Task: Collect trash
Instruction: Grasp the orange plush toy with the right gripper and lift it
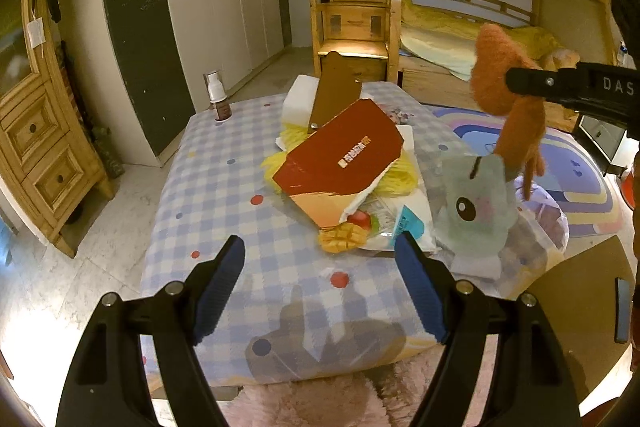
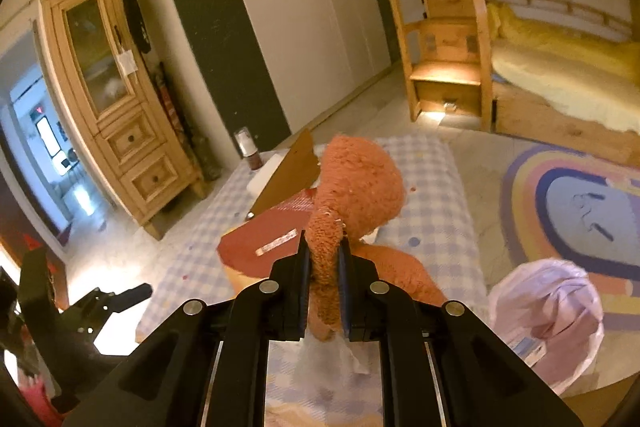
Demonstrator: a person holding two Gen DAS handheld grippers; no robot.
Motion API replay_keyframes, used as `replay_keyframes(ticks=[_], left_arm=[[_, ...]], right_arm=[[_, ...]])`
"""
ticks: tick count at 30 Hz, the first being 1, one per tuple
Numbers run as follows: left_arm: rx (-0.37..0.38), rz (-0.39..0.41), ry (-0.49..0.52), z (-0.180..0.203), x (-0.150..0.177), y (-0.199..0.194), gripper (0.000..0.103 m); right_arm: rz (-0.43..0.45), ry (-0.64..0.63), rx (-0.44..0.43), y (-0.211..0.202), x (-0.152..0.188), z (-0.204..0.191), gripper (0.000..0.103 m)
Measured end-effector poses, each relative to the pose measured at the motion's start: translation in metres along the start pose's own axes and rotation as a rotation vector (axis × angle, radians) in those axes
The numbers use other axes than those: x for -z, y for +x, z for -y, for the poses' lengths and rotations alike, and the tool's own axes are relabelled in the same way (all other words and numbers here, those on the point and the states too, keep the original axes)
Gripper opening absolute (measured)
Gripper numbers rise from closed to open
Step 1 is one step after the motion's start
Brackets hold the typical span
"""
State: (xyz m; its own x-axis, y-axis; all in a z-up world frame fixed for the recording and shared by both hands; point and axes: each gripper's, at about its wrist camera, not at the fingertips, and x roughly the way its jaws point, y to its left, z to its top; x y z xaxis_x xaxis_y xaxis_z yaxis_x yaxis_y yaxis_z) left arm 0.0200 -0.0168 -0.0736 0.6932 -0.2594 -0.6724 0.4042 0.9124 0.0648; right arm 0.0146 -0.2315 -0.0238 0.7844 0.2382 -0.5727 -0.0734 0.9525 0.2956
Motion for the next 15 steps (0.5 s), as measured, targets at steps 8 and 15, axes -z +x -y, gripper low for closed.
replay_keyframes(ticks=[8, 15], left_arm=[[-0.011, 0.004, -0.009, -0.001, 0.002, -0.001, 0.075], [0.016, 0.009, -0.013, -0.002, 0.003, -0.003, 0.075]], right_arm=[[0.061, -0.071, -0.005, -0.005, -0.007, -0.028, 0.012], [0.142, -0.043, 0.127, -0.033, -0.008, -0.001, 0.012]])
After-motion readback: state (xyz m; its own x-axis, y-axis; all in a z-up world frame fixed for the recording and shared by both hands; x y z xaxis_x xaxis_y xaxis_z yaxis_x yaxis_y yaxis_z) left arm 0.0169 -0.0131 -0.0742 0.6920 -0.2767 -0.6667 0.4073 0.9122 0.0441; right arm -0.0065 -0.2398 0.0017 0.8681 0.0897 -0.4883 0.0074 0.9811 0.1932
